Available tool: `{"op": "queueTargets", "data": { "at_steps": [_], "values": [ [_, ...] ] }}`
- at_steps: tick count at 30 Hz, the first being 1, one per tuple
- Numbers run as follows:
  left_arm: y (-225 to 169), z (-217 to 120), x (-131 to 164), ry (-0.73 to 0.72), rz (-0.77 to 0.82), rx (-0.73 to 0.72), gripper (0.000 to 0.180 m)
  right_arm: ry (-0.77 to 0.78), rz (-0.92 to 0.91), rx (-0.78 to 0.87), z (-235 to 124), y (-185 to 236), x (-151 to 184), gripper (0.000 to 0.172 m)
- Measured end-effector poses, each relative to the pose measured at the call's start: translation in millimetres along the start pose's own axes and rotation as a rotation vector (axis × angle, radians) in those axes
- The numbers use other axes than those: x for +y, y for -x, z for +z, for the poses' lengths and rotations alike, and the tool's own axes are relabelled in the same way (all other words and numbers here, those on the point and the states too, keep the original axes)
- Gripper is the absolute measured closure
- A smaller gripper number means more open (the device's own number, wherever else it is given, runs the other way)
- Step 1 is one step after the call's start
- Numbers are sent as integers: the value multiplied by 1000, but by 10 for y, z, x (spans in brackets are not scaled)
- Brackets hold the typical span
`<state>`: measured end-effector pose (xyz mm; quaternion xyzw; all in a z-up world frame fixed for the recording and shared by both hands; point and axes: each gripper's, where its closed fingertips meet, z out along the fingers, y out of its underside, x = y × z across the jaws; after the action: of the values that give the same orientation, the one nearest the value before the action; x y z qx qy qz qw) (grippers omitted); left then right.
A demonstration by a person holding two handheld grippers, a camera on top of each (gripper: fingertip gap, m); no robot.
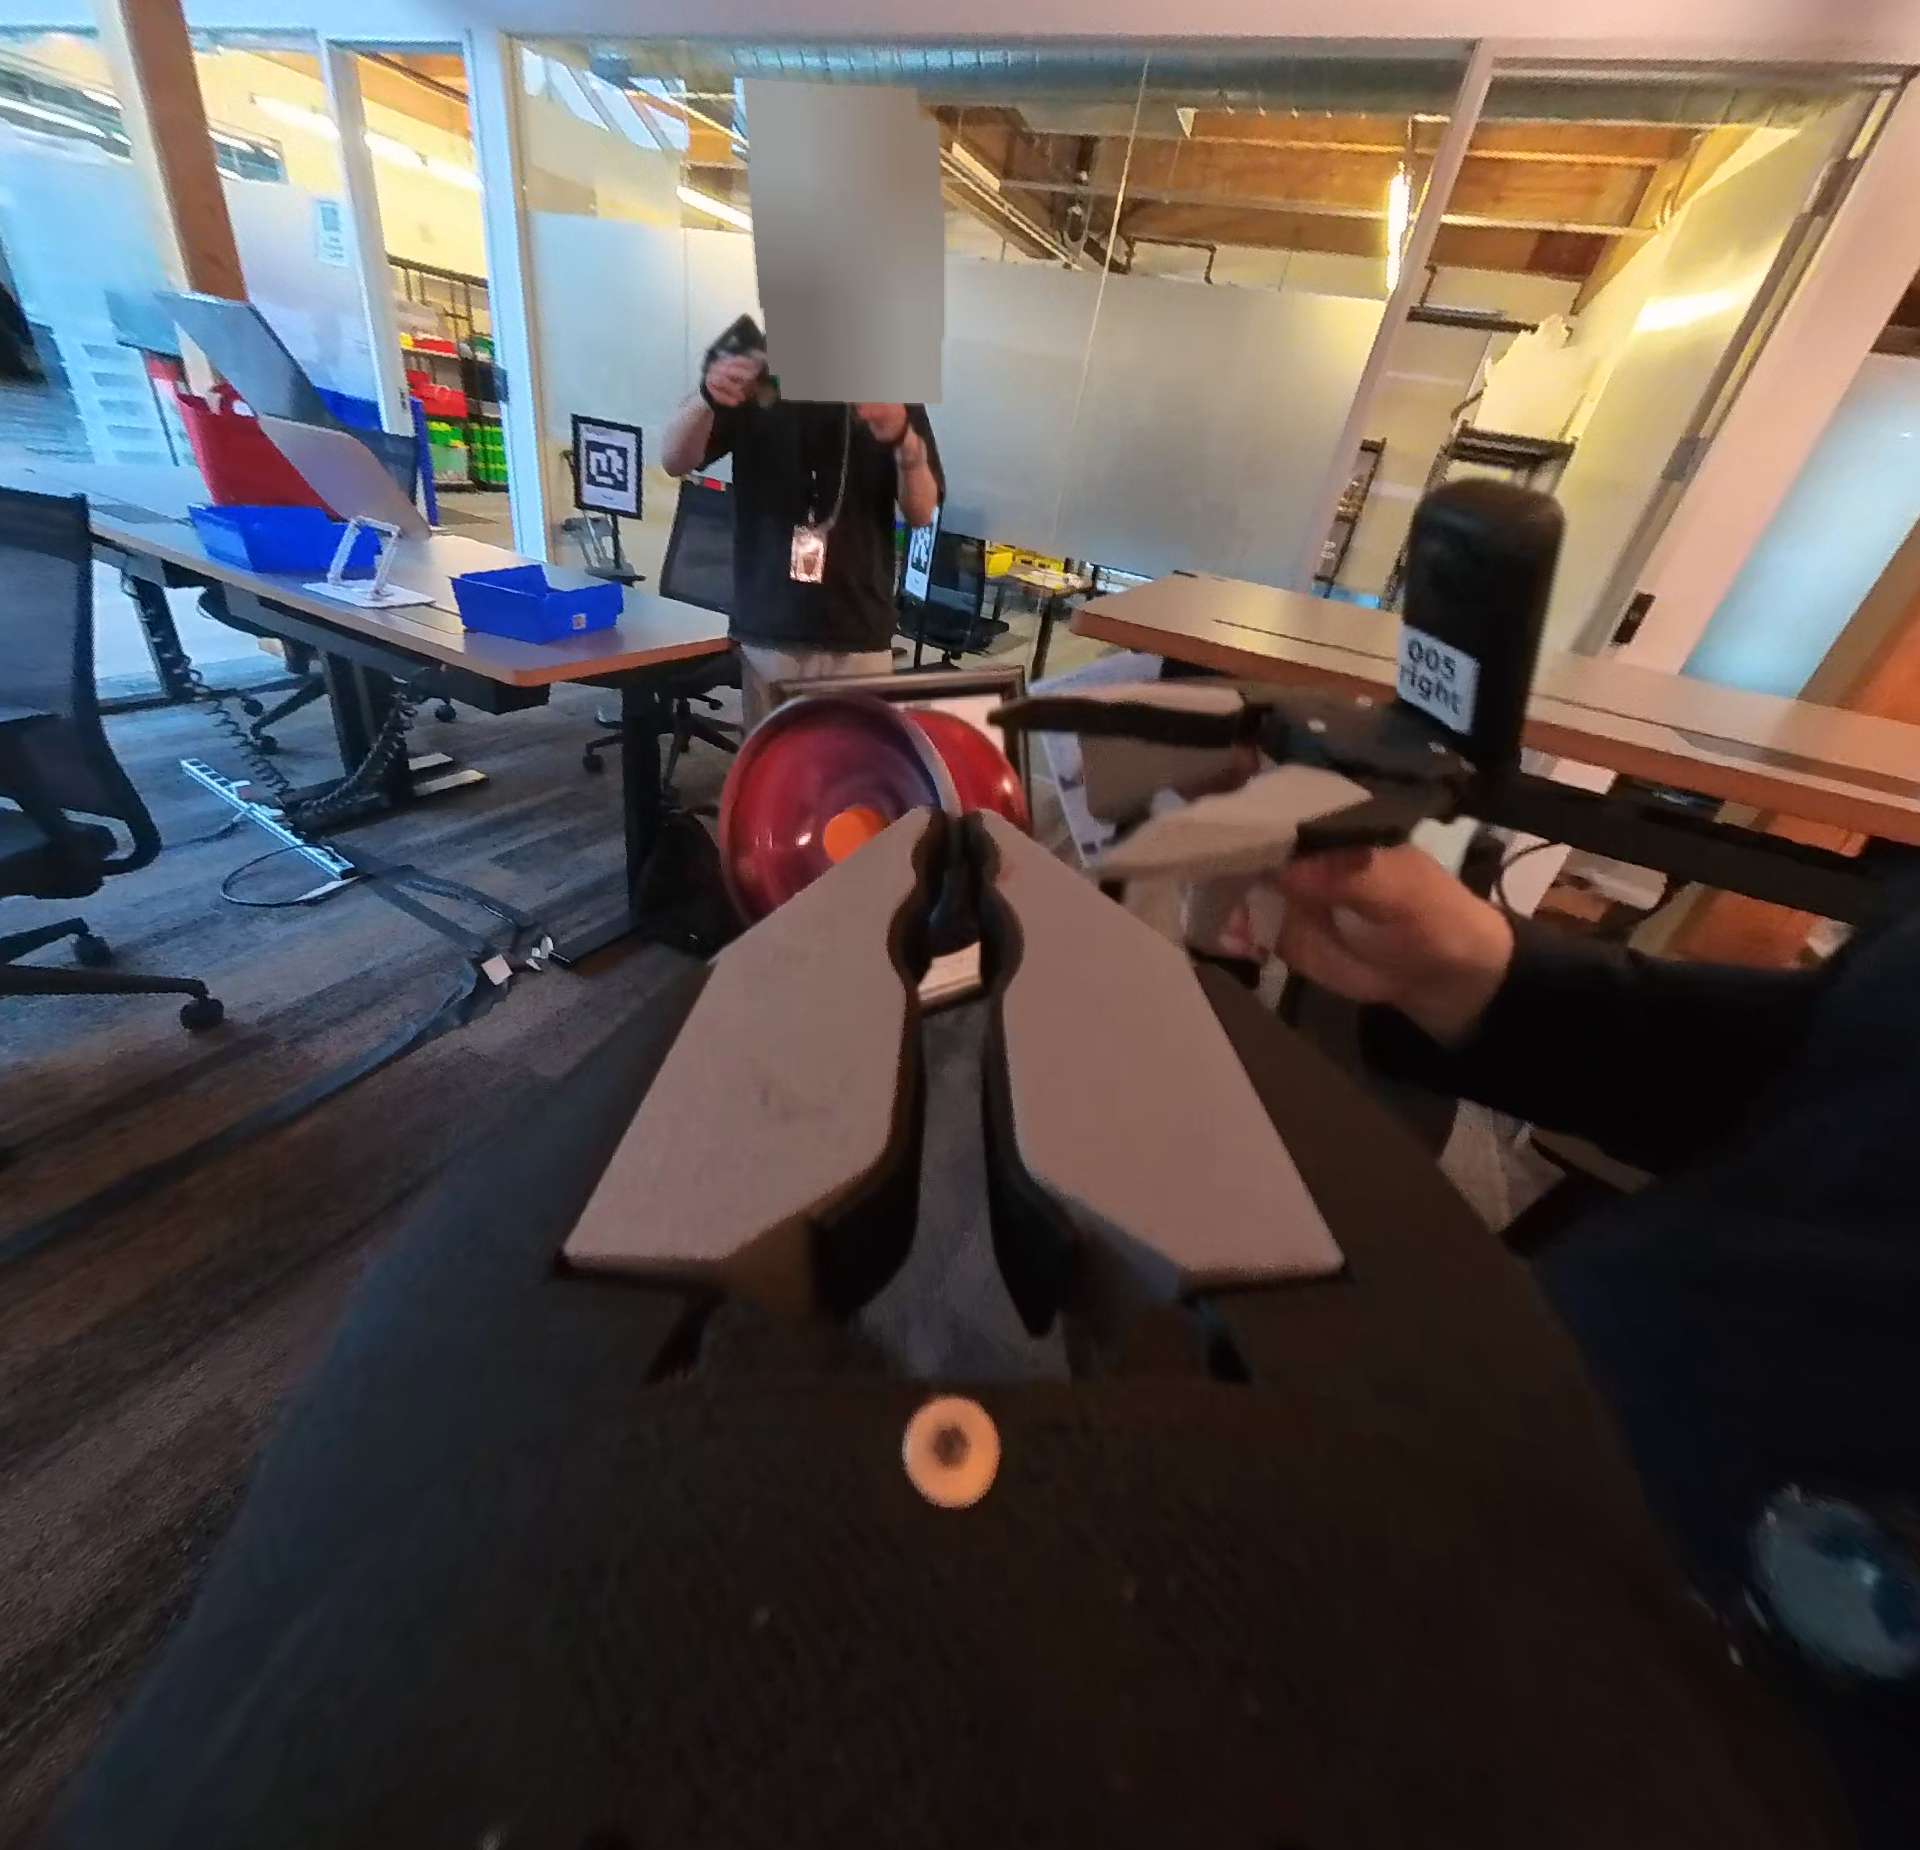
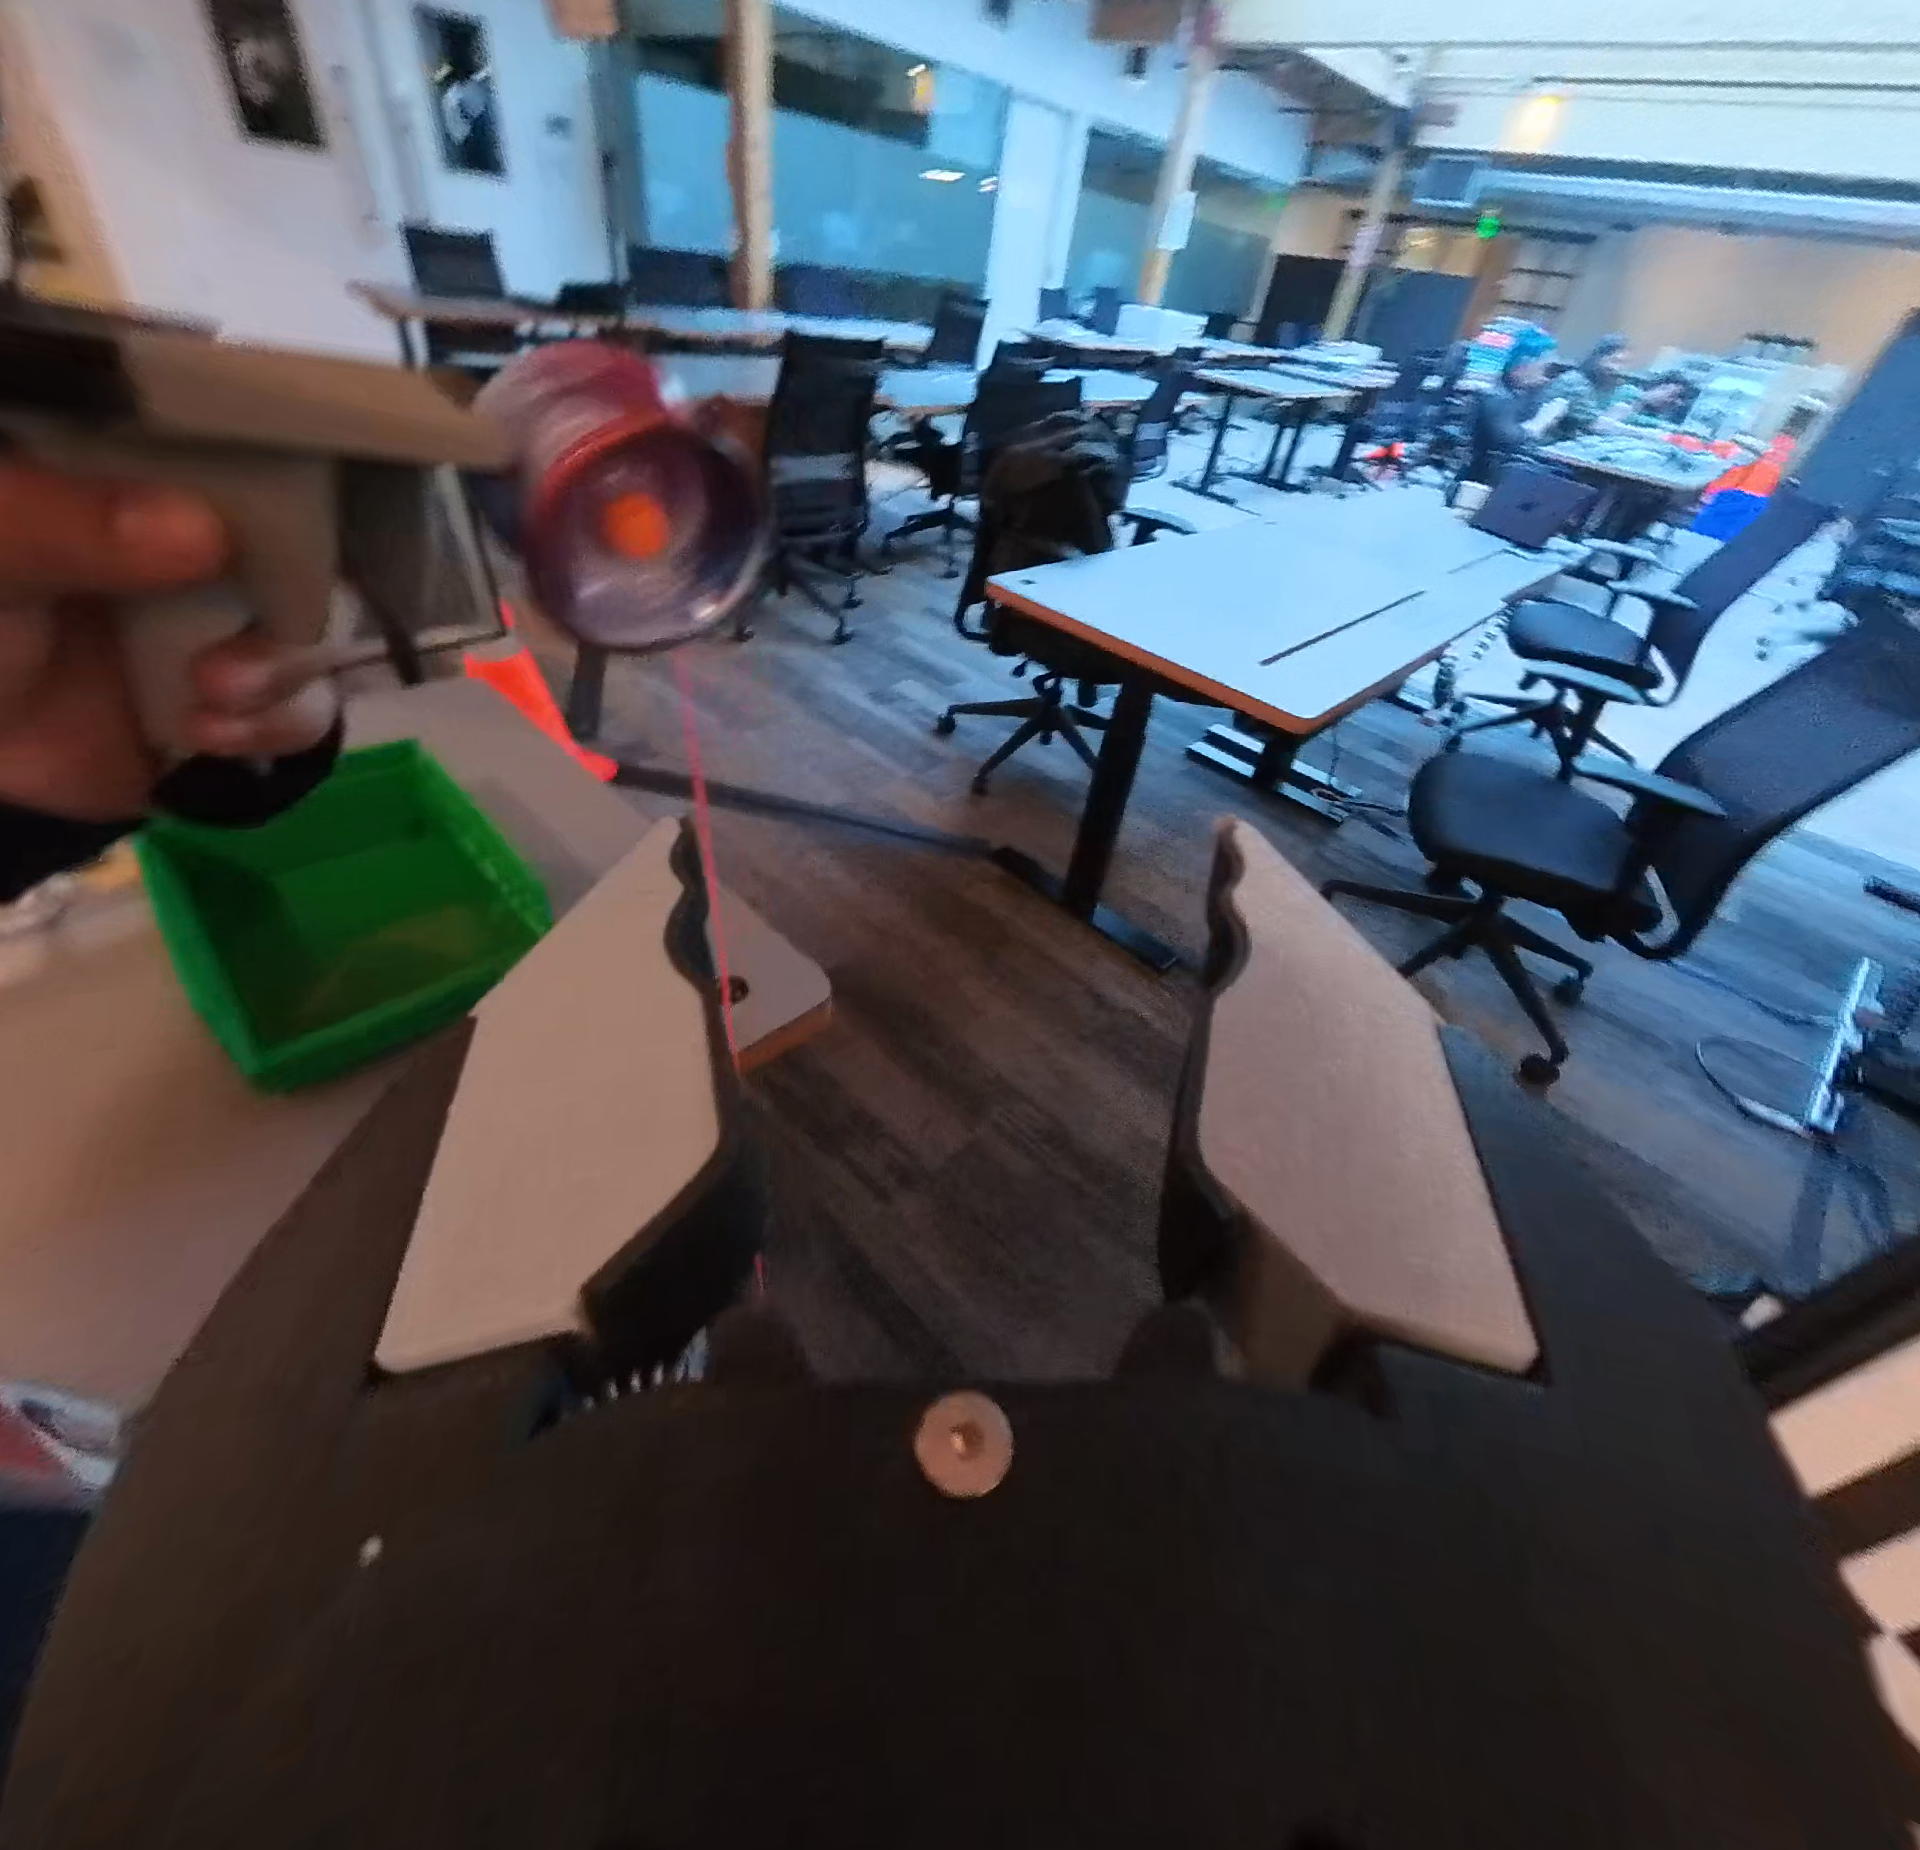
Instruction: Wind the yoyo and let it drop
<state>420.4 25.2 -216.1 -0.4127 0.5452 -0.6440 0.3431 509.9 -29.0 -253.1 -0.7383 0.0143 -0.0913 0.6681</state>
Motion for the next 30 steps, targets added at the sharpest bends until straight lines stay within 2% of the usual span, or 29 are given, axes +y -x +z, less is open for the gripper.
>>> {"op": "queueTargets", "data": {
  "at_steps": [2,5,7,10,12,13,16,18,19,21,23,24,26,28,30],
  "values": [
    [14,-76,143,36,-3,-2,180,15,31,55,-85,-152,99,69],
    [108,-239,329,73,-26,-33,180,49,-33,165,-236,-416,147,61],
    [159,-328,350,58,-52,-38,180,4,-67,224,-339,-636,-109,59],
    [207,-403,276,10,-64,-53,180,-122,-111,294,-480,-926,-708,59],
    [188,-396,191,-17,-63,-48,180,-164,-119,254,-450,-926,-956,61],
    [151,-377,136,-30,-62,-33,180,-150,-105,198,-369,-850,-961,62],
    [38,-286,-27,-55,-36,-11,180,-56,-49,-3,-37,-440,-694,59],
    [-18,-227,-141,-60,-15,-4,180,-28,-135,-34,82,-331,-658,69],
    [-36,-205,-196,-62,-1,-2,180,-36,-223,10,102,-413,-760,73],
    [-34,-165,-271,-55,15,-7,180,-134,-347,165,39,-736,-1201,79],
    [-15,-126,-335,-52,23,-13,180,-254,-367,229,-70,-984,-1644,84],
    [0,-102,-375,-57,26,-18,180,-249,-351,204,-64,-1040,-1712,86],
    [36,-38,-475,-69,36,-28,180,-142,-280,123,36,-1035,-1544,87],
    [106,34,-581,-69,74,-68,180,-69,-163,29,155,-834,-1156,78],
    [227,106,-638,-43,135,-145,180,-68,-45,-42,245,-543,-723,82]
  ]
}}
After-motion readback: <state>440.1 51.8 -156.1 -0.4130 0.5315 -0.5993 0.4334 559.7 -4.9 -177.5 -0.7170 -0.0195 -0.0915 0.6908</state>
